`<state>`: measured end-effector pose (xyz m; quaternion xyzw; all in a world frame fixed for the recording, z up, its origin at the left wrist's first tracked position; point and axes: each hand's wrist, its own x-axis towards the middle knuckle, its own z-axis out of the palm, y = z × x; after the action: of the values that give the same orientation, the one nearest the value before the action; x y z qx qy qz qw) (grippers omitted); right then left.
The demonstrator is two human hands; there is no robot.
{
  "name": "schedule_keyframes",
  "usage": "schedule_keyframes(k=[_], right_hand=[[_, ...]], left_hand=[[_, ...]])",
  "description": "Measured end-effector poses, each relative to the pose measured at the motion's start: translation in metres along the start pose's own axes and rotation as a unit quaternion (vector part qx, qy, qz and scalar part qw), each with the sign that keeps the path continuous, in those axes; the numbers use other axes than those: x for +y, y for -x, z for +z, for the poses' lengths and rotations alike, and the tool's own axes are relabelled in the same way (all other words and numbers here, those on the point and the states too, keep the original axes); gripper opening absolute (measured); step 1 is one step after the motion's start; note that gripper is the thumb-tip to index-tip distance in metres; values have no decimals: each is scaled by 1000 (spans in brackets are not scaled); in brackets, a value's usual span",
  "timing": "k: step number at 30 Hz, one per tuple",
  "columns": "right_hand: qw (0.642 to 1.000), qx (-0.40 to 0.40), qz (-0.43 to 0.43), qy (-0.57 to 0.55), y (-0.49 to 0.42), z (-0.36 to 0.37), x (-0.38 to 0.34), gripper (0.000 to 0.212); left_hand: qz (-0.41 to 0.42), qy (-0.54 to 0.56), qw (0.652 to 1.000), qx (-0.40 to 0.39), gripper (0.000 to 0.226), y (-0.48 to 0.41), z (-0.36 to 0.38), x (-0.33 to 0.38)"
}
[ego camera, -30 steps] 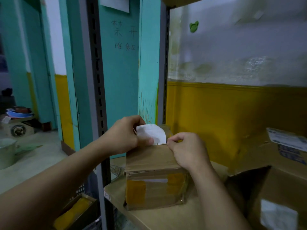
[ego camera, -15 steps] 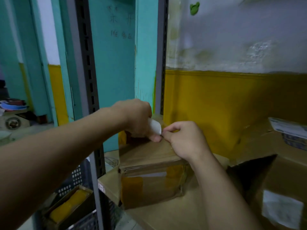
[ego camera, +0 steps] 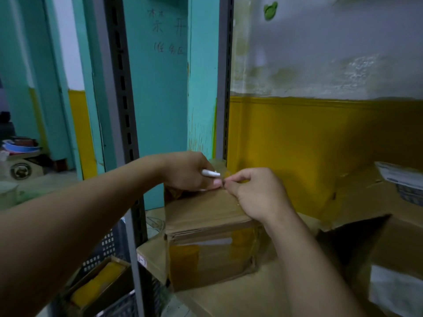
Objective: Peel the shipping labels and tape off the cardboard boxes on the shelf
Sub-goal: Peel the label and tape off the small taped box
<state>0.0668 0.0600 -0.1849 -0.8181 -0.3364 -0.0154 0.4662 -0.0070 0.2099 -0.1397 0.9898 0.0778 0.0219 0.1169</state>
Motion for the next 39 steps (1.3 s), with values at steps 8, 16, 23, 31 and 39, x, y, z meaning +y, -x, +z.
schedule_keyframes(k=[8,16,23,31,39], right_hand=[[1000,-4,0,5,-2,2,1,9],[1000,-5,-3,-7,-1,1,3,9],[1000,0,-3,0,-2,2,4,9],[1000,9,8,-10,-3,4,3,9],[1000,17,12,0,-1,2,2,8]], left_hand=[[-53,72,996,10,36,-1,0,0],[-78,135,987,26,38,0,0,-5],[-88,166,981,52,37,1,3,-9],[-76,140,982,99,38,15,1,-7],[-87,-8,994,67,41,37,-9,5]])
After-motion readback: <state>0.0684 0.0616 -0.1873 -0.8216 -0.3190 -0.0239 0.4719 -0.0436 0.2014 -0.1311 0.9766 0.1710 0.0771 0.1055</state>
